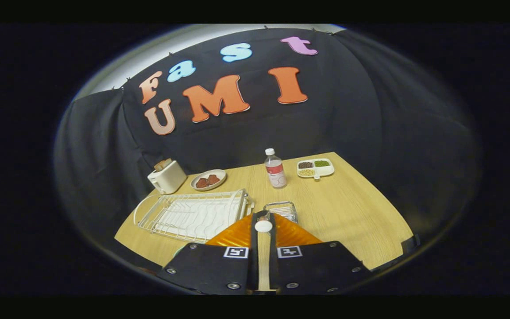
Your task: Take the plate from the dish rack, then take the spoon from the basket and place it into the plate.
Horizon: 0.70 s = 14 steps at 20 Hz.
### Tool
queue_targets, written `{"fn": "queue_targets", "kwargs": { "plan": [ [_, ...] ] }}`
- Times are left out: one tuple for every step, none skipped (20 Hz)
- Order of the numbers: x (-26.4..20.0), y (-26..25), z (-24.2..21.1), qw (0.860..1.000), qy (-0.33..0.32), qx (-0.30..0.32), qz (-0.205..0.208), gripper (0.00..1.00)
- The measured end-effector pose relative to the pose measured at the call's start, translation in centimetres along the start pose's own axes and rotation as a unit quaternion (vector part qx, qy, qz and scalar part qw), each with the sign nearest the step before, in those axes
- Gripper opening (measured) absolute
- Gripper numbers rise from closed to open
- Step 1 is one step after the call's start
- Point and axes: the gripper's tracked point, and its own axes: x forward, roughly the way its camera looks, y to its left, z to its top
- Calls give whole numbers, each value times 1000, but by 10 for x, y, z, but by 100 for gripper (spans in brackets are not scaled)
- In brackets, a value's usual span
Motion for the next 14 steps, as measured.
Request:
{"fn": "queue_targets", "kwargs": {
  "plan": [
    [-5, 1, -4, 1000, 1, -3, 1, 9],
    [-12, 4, -9, 1000, 4, -5, 4, 9],
    [-17, 8, -14, 1000, 7, -5, 9, 9],
    [-22, 11, -20, 1000, 12, -4, 13, 9],
    [-25, 13, -26, 1000, 17, -2, 16, 9],
    [-29, 14, -32, 1000, 21, -1, 18, 9],
    [-32, 16, -37, 999, 26, 1, 21, 9],
    [-35, 19, -42, 999, 31, 3, 27, 9],
    [-37, 24, -45, 999, 33, 5, 35, 9],
    [-39, 29, -50, 998, 37, 4, 45, 9],
    [-40, 34, -57, 998, 44, 0, 54, 9],
    [-41, 37, -65, 997, 53, -6, 60, 9],
    [-39, 42, -72, 996, 61, -13, 65, 9],
    [-38, 48, -81, 995, 70, -17, 72, 9]
  ]
}}
